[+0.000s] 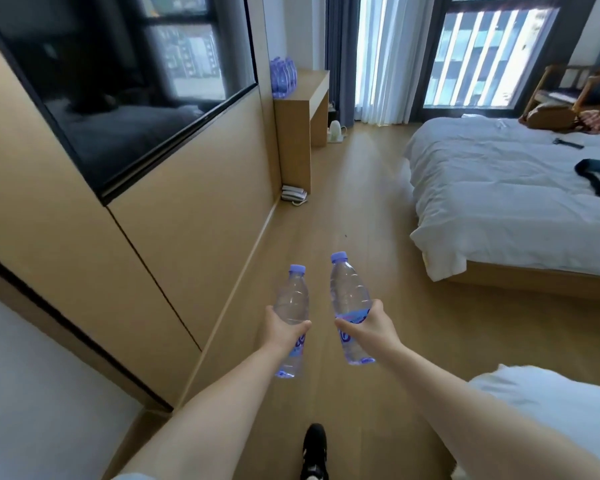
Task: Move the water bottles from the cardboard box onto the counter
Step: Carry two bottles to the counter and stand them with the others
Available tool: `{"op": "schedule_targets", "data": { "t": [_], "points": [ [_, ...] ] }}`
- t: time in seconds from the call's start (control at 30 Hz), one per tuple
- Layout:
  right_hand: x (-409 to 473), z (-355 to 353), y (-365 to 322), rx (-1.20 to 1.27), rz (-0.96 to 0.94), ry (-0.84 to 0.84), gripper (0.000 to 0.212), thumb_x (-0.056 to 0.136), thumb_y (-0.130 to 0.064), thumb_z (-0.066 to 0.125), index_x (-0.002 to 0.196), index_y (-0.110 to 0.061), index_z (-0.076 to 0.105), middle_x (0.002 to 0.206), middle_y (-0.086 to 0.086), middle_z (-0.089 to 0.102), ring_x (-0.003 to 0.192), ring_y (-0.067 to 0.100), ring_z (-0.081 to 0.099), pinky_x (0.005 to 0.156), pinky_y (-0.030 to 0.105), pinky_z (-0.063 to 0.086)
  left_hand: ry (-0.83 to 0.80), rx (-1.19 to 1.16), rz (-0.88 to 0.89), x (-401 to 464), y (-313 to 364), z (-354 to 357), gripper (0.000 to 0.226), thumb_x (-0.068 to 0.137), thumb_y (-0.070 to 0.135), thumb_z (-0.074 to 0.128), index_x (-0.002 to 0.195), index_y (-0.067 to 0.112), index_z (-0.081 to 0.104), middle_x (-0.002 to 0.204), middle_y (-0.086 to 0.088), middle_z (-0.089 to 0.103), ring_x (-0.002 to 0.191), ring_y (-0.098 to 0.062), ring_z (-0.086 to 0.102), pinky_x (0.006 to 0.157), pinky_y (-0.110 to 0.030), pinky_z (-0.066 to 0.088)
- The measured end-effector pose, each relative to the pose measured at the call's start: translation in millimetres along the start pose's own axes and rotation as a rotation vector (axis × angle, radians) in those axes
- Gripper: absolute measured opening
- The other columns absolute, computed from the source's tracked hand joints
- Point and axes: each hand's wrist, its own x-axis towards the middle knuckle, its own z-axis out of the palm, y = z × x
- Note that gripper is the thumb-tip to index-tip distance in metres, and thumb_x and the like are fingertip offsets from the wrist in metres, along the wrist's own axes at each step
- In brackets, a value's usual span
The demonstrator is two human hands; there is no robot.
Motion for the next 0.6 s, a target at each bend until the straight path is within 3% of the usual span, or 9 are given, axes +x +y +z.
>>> {"op": "schedule_targets", "data": {
  "t": [0.1,0.33,0.53,0.6],
  "points": [
    [76.2,-4.5,-24.3,0.0,0.006,0.013,0.058,0.072,-0.039,0.08,0.106,-0.015,0.041,0.1,0.0,0.059,0.089,0.018,0.062,0.08,0.038,0.056,0.015,0.052,-0.016,77.7,36.9,18.3,0.065,0.068,0.035,0.084,0.113,0.014,0.041,0.108,-0.004,0.061,0.096,-0.027,0.061,0.086,-0.036,0.049],
    [229.1,-36.1,-78.5,0.076,0.004,0.072,0.057,0.071,-0.038,0.081,0.108,-0.018,0.042,0.101,-0.001,0.06,0.091,0.018,0.064,0.083,0.042,0.056,-0.028,0.094,0.044,228.5,150.9,65.4,0.064,0.065,0.04,0.084,0.107,0.018,0.041,0.1,0.0,0.059,0.088,-0.024,0.059,0.077,-0.031,0.046],
    [363.8,-70.9,-95.5,0.171,0.001,0.121,0.059,0.071,-0.04,0.082,0.107,-0.021,0.04,0.093,-0.004,0.06,0.081,0.01,0.065,0.069,0.028,0.057,-0.045,0.092,0.053,338.8,219.5,129.9,0.067,0.068,0.04,0.082,0.116,0.015,0.043,0.101,0.0,0.058,0.086,-0.023,0.057,0.075,-0.029,0.043],
    [418.6,-83.8,-100.2,0.193,-0.001,0.134,0.059,0.072,-0.039,0.082,0.109,-0.02,0.039,0.095,-0.003,0.059,0.083,0.011,0.065,0.07,0.028,0.057,-0.036,0.101,0.046,377.4,241.3,154.7,0.066,0.068,0.04,0.082,0.115,0.015,0.043,0.099,0.0,0.058,0.086,-0.023,0.058,0.075,-0.029,0.043]
  ]
}}
